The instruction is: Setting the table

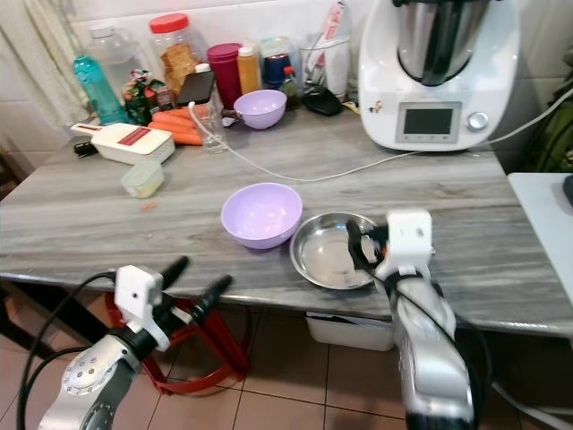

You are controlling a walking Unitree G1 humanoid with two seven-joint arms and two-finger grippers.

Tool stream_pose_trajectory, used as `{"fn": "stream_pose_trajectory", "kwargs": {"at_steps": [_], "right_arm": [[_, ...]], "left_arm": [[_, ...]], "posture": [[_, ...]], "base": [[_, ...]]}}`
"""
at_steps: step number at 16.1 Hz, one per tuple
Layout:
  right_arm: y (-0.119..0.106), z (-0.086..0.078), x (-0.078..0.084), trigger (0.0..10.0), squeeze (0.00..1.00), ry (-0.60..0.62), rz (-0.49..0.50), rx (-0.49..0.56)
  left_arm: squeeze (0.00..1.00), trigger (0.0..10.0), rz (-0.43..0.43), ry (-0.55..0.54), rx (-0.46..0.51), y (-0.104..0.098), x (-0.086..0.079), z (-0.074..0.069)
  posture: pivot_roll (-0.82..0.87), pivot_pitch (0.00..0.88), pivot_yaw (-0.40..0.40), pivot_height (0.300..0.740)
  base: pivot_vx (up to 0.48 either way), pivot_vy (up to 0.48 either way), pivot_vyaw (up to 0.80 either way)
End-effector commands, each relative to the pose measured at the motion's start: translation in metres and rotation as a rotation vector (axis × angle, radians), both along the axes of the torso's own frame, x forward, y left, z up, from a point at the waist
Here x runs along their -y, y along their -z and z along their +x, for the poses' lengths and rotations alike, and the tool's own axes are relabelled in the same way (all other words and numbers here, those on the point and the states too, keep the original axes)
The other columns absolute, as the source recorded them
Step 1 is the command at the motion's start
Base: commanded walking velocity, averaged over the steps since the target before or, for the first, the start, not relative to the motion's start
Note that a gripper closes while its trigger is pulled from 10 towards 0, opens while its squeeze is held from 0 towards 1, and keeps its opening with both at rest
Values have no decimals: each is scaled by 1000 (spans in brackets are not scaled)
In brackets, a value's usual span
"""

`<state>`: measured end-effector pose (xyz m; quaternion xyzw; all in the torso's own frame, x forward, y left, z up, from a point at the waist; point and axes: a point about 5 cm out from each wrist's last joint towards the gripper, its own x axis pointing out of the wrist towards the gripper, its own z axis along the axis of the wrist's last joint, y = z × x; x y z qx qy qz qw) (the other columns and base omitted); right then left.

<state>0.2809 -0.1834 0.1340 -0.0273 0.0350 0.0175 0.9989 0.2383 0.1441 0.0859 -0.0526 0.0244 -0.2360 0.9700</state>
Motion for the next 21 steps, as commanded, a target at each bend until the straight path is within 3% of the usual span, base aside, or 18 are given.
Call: {"fn": "stream_pose_trajectory", "kwargs": {"at_steps": [1,4,7,12,21], "right_arm": [[-9,-7,-5,10000,0,4,21,51],[-3,-23,-10,10000,0,3,56,40],[-6,-25,-13,10000,0,-5,75,72],[-7,-32,-13,10000,0,0,97,86],[-4,-32,-15,10000,0,-6,120,73]], "left_arm": [[0,10000,42,-98,-13,3,-12,4],[0,10000,90,-269,-9,2,-21,12],[0,10000,119,-348,10,1,-23,16],[0,10000,119,-390,21,-1,-21,16],[0,10000,139,-376,29,-2,-18,19]], "posture": [[-87,0,129,740],[-103,0,131,740],[-102,0,122,740],[-91,0,108,740],[-99,0,117,740]], "base": [[0,0,0],[0,0,-513],[0,0,-533],[0,0,0],[-284,0,0]]}}
